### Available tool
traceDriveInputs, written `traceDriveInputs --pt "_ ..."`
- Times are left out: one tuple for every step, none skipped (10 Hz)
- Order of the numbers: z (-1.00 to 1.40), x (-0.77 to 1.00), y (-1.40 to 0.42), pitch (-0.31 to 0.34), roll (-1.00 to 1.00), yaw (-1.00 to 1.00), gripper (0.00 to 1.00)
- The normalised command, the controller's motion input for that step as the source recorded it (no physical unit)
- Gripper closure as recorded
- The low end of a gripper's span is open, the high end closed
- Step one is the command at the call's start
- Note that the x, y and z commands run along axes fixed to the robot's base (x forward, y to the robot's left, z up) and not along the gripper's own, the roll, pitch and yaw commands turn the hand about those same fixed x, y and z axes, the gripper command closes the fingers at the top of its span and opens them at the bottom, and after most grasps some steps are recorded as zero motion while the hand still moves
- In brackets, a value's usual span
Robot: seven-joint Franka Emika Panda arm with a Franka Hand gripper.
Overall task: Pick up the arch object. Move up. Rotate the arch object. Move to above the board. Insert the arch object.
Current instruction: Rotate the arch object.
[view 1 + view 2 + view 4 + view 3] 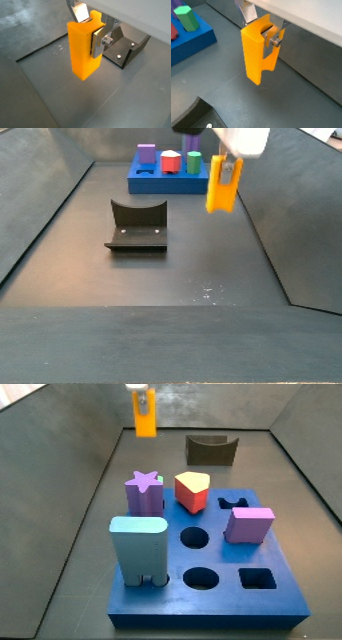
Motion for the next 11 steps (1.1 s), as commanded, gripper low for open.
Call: traceDriveInputs --pt "-1.00 0.03 -0.01 -0.056 -0.07 0.02 1.00" --pt "-1.00 0.03 -0.01 -0.056 -0.07 0.02 1.00" --pt "-0.97 0.03 -0.01 -0.058 -0.08 0.02 1.00" --pt "-0.87 0.03 -0.01 -0.057 -0.08 0.02 1.00" --pt "-0.77 0.03 -0.01 -0.056 -0.09 0.02 1.00" --pt "-0.65 0.03 -0.01 -0.056 -0.10 0.02 1.00" --pt "-0.56 0.03 -0.01 -0.055 -0.10 0.02 1.00" --pt "-0.47 0.03 -0.01 -0.052 -0.11 0.02 1.00" --pt "-0.38 0.03 0.00 -0.052 -0.11 0.02 1.00" --pt "-0.26 0.04 0.00 -0.048 -0.12 0.02 1.00" --pt "-0.18 0.04 0.00 -0.045 -0.13 0.02 1.00"
